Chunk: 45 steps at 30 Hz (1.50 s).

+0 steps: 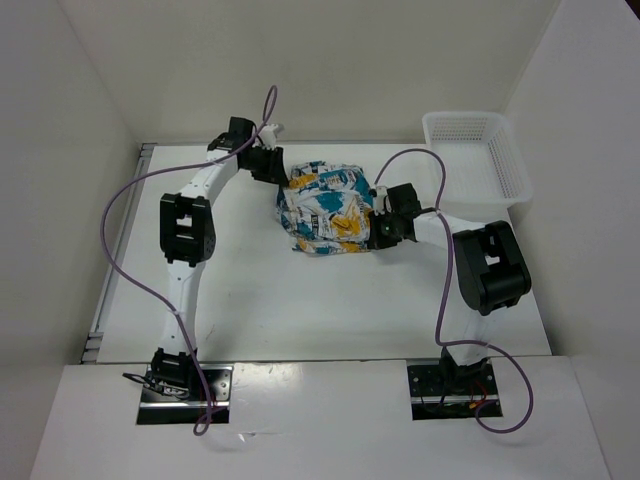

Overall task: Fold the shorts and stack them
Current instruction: Fold the shorts

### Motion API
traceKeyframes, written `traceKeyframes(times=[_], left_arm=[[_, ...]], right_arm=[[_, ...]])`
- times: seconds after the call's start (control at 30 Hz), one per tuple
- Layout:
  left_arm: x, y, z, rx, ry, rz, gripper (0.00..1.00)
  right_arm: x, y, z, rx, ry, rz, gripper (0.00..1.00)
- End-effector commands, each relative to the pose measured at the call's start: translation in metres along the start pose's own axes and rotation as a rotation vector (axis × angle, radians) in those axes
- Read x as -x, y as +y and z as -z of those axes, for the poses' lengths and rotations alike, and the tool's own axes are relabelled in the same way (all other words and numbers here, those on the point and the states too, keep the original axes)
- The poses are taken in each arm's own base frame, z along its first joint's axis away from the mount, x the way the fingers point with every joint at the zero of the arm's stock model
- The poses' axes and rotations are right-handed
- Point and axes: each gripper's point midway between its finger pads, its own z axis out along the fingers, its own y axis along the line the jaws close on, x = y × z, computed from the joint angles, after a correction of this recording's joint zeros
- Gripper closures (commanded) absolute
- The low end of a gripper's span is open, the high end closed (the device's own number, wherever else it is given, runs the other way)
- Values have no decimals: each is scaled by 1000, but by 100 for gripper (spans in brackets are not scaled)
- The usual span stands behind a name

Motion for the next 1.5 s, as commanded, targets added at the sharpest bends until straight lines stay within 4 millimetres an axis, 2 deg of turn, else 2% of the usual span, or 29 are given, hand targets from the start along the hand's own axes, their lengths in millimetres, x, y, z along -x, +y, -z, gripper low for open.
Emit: traceKeyframes(times=[0.0, 0.03, 0.1, 0.13, 0.17, 0.27, 0.3, 0.37, 0.4, 0.43, 0.47, 0.5, 0.6, 0.7, 0.73, 0.83, 0.9, 0.93, 0.97, 1.0, 1.03, 1.1, 1.13, 1.17, 1.2, 1.27, 1.33, 1.47], left_arm=[[9, -2, -6, -38, -31, -44, 51], [9, -2, -6, -38, -31, -44, 47], [9, -3, -6, -47, -32, -44, 35], [9, -3, -6, -47, -32, -44, 24], [11, -6, -2, -47, -33, -45, 19], [26, -18, 15, -54, -62, -65, 1], [33, -17, 28, -37, -81, -69, 1], [25, -14, 36, -20, -66, -49, 1], [29, -16, 48, 8, -77, -56, 1], [13, -14, 47, 21, -37, -30, 1], [13, -17, 56, 37, -41, -32, 1], [6, -15, 58, 58, -26, -23, 1], [-24, -8, 64, 98, 31, 19, 1], [-29, -7, 76, 127, 18, 18, 10], [-40, 0, 75, 165, 36, 26, 13], [-56, 23, 76, 313, 71, 24, 46], [-79, 36, 63, 343, 125, 45, 54], [-92, 42, 54, 340, 156, 59, 54], [-93, 40, 47, 334, 165, 54, 54], [-95, 39, 43, 317, 168, 57, 50], [-100, 31, 30, 285, 186, 50, 47], [-91, 23, 22, 261, 173, 29, 44], [-93, 14, 13, 248, 184, 13, 42], [-86, 10, 10, 242, 168, -4, 42], [-92, 7, 4, 235, 184, -6, 42], [-89, -5, -5, 227, 190, -33, 41], [-100, -7, -15, 219, 218, -33, 41], [-123, -18, -21, 169, 267, -16, 41]], right_arm=[[12, 0, 12, -2, -36, 63, 100], [18, 2, 13, 11, -47, 77, 100], [16, 8, 15, 49, -29, 125, 65], [25, 10, 17, 60, -43, 146, 50], [27, 12, 18, 72, -44, 158, 32], [40, 16, 33, 79, -66, 231, 20], [39, 18, 36, 89, -64, 250, 20], [48, 21, 51, 86, -85, 308, 17], [51, 23, 55, 84, -100, 324, 17], [55, 23, 64, 72, -116, 353, 17], [58, 23, 69, 62, -128, 358, 17], [51, 19, 69, 43, -115, 353, 17], [51, 20, 80, 25, -139, 360, 17], [53, 22, 86, 22, -169, 370, 17], [53, 23, 88, 22, -179, 363, 17], [56, 12, 85, -39, -198, 338, 17], [66, 5, 85, -93, -244, 306, 17], [66, -10, 81, -170, -243, 276, 17], [73, -16, 77, -202, -267, 247, 17], [75, -22, 75, -229, -273, 244, 17], [77, -30, 74, -274, -279, 228, 18], [80, -38, 66, -308, -283, 209, 20], [80, -41, 64, -317, -281, 207, 22], [81, -43, 61, -326, -287, 197, 22], [79, -45, 55, -326, -275, 195, 22], [77, -50, 51, -363, -270, 187, 23], [71, -46, 45, -369, -261, 199, 23], [60, -33, 34, -336, -240, 214, 23]])
